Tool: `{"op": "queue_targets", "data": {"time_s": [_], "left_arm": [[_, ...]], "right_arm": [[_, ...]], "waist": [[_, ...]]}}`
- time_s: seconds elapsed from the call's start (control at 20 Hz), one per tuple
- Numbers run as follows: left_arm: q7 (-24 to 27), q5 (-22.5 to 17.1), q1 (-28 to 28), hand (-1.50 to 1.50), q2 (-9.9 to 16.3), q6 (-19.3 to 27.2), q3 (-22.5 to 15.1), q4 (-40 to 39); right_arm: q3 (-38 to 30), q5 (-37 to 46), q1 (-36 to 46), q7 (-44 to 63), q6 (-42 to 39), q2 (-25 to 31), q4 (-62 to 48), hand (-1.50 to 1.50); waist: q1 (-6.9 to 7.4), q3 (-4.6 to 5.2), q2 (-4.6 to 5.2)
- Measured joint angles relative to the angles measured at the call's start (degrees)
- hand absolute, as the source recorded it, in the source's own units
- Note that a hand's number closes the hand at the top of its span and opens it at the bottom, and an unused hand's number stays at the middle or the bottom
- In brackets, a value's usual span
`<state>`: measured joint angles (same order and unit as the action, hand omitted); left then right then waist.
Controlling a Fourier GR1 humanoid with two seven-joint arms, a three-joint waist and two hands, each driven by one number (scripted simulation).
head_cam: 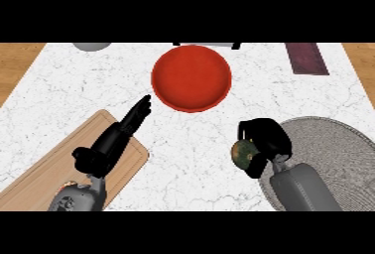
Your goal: Pick the squash from the placemat and place it in the bowl
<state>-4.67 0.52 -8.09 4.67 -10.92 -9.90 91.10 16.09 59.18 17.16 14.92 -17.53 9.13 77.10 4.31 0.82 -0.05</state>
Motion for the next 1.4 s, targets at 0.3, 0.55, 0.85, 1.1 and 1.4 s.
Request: {"op": "queue_targets", "data": {"time_s": [0.3,0.55,0.85,1.1,1.4], "left_arm": [[-0.1,0.2,-2.3,0.00,-1.1,-1.4,-2.2,-1.0],[-0.4,0.5,-3.4,0.00,-1.7,-1.7,-3.0,-1.7],[-0.3,0.7,-4.4,0.00,-2.1,-1.6,-3.0,-2.9],[0.1,0.6,-5.3,0.00,-2.3,-1.1,-2.3,-2.8],[-0.2,0.8,-5.0,0.00,-1.7,-0.9,-1.5,-3.1]], "right_arm": [[7.4,-1.3,11.2,16.3,1.7,-7.0,-5.7,1.50],[11.6,-0.7,21.8,30.3,5.8,-8.5,-10.2,1.50],[14.9,-0.5,34.0,41.2,16.0,-8.9,-12.1,1.50],[15.9,-1.3,40.7,45.1,25.5,-8.7,-14.0,1.50],[16.1,-3.6,47.4,46.8,31.9,-8.6,-20.8,1.50]], "waist": [[4.59,-0.59,1.36],[5.79,-0.67,1.36],[5.93,-0.71,1.34],[5.58,-0.72,1.45],[4.25,-0.67,1.41]]}}
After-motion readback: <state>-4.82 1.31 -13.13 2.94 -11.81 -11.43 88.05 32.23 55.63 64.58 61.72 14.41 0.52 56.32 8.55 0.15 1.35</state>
